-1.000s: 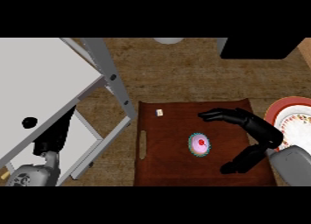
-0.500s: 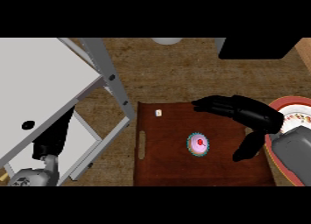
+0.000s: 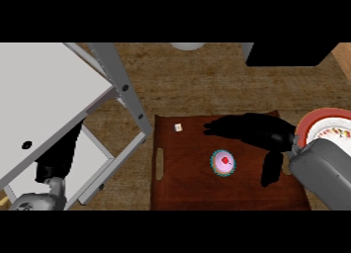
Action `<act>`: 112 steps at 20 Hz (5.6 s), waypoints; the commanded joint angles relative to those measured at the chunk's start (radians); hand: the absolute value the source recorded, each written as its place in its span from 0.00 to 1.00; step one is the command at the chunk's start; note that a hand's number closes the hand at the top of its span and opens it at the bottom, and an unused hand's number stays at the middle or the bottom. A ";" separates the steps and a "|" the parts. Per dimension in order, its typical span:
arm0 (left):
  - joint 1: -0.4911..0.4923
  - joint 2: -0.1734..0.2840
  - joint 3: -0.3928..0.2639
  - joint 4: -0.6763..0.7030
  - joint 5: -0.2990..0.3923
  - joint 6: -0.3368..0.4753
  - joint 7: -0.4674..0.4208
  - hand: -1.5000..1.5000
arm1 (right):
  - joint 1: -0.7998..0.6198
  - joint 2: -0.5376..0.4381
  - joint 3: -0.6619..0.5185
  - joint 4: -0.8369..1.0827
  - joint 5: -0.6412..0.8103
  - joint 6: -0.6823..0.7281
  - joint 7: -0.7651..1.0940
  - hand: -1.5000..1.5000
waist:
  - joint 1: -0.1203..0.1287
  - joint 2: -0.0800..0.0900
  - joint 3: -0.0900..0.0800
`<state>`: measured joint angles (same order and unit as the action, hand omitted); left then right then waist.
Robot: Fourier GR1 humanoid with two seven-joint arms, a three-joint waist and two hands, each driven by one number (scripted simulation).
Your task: Pick the cupcake from the tray and place it in the plate
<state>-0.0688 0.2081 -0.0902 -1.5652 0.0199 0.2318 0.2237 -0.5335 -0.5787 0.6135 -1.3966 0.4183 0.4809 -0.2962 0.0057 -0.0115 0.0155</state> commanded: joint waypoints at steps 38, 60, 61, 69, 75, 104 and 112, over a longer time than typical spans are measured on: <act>0.013 -0.066 0.069 0.067 -0.069 -0.084 0.044 0.50 | 0.028 0.344 -0.206 0.321 0.561 -0.157 -0.246 1.00 | 0.003 0.012 -0.015; 0.062 -0.067 0.061 0.097 -0.086 -0.081 -0.020 0.50 | -0.070 0.111 -0.998 0.368 0.911 -0.871 1.310 1.00 | -0.001 0.019 -0.023; 0.035 -0.069 0.067 0.083 -0.075 -0.080 -0.002 0.50 | -0.088 0.127 -0.992 0.371 0.964 -0.871 1.399 1.00 | 0.009 0.018 -0.022; 0.007 -0.090 0.055 0.121 -0.090 -0.070 0.006 0.50 | -0.159 0.209 -1.034 0.386 1.241 -0.810 1.726 1.00 | 0.010 0.016 -0.017; 0.062 -0.072 0.070 0.089 -0.067 -0.097 -0.018 0.50 | -0.039 0.262 -1.149 0.343 1.259 -0.840 1.679 1.00 | -0.003 0.010 -0.016; 0.037 -0.109 0.077 0.096 -0.092 -0.069 0.004 0.50 | 0.190 0.489 -1.338 -0.073 0.689 -1.179 1.058 0.00 | -0.026 0.003 -0.016; 0.071 -0.147 0.030 0.076 -0.144 -0.033 0.003 0.50 | 0.453 0.577 -1.224 -0.269 0.360 -1.341 0.885 0.00 | -0.014 0.008 -0.015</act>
<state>-0.0135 0.1014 -0.0270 -1.4956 -0.0900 0.1645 0.2354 -0.1970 -0.0276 -0.6910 -1.5761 0.9045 -0.7678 0.6417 -0.0109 -0.0049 0.0006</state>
